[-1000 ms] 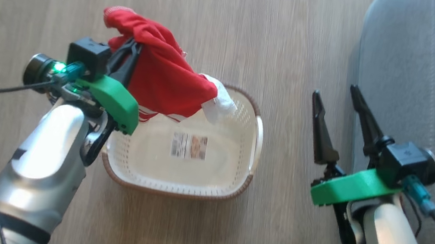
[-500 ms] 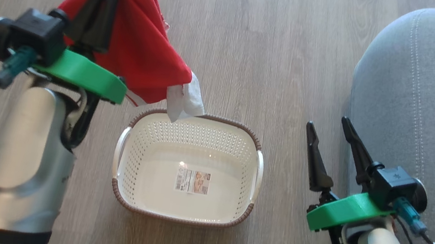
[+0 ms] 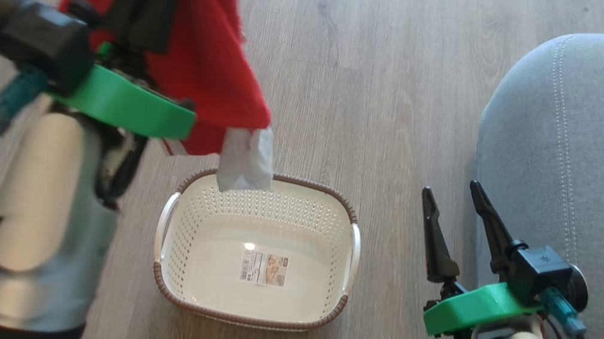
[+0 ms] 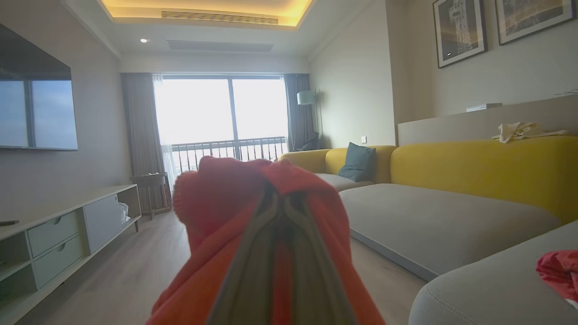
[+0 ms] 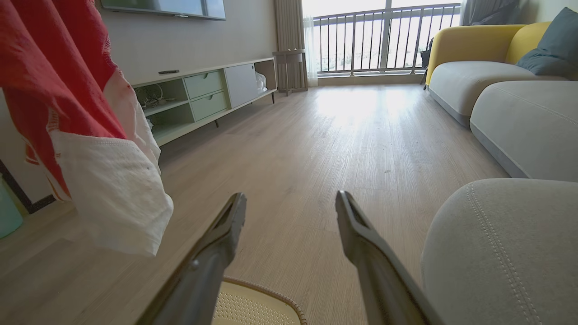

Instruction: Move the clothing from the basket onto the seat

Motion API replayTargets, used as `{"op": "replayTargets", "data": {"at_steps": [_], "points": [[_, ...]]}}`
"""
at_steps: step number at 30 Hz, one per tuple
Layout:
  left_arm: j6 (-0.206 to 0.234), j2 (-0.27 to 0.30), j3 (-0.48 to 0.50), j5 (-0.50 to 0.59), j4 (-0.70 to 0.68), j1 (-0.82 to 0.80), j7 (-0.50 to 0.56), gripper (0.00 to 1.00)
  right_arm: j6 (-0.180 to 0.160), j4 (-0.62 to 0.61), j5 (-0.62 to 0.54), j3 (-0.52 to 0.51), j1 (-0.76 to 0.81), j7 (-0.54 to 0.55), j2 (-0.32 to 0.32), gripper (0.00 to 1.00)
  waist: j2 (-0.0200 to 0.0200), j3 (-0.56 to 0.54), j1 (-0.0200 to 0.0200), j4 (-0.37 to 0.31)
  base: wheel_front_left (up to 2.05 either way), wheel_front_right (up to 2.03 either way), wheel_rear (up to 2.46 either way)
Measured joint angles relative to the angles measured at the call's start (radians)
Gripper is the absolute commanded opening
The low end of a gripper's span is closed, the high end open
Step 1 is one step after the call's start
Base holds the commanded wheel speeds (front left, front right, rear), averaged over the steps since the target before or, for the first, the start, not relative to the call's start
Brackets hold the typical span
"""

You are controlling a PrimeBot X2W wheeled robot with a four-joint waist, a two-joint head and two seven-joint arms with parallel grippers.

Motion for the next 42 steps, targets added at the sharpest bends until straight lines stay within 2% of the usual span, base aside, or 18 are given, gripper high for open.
{"op": "replayTargets", "data": {"at_steps": [10, 16, 34, 40, 41, 42], "points": [[-0.009, -0.008, -0.229, 0.0, -0.022, 0.075, 0.0, 0.0, 0.0, -0.007, -0.004, -0.001, 0.03, 0.0, 0.0, 1.0, 0.0, 0.003, 0.0, 0.012, 0.0, 0.0, 0.0], [-0.009, -0.008, -0.296, -0.004, -0.026, 0.092, 0.0, 0.0, 0.0, -0.017, -0.011, -0.006, 0.03, 0.0, 0.0, 1.0, 0.0, 0.013, 0.0, 0.015, 0.0, 0.0, 0.0], [-0.009, -0.008, -0.301, -0.011, -0.024, 0.1, 0.0, 0.0, 0.0, -0.05, -0.041, -0.021, 0.029, 0.0, 0.0, 1.0, 0.0, 0.023, 0.0001, 0.009, 0.0, 0.0, 0.0], [-0.009, -0.008, -0.286, -0.011, -0.018, 0.1, 0.0, 0.0, 0.0, -0.097, -0.046, 0.056, 0.027, 0.0, -0.018, 1.0, 0.0, 0.026, 0.0001, 0.005, 0.0, 0.0, 0.0], [-0.009, -0.008, -0.281, -0.011, -0.017, 0.1, 0.0, 0.0, 0.0, -0.119, -0.05, 0.114, 0.025, 0.0, -0.055, 1.0, 0.0, 0.027, 0.0001, 0.003, 0.0, 0.0, 0.0], [-0.009, -0.008, -0.281, -0.011, -0.017, 0.1, 0.0, 0.0, 0.0, -0.119, -0.05, 0.114, 0.025, 0.0, -0.055, 1.0, 0.0, 0.027, 0.0001, 0.003, 0.0, 0.0, 0.0]]}}
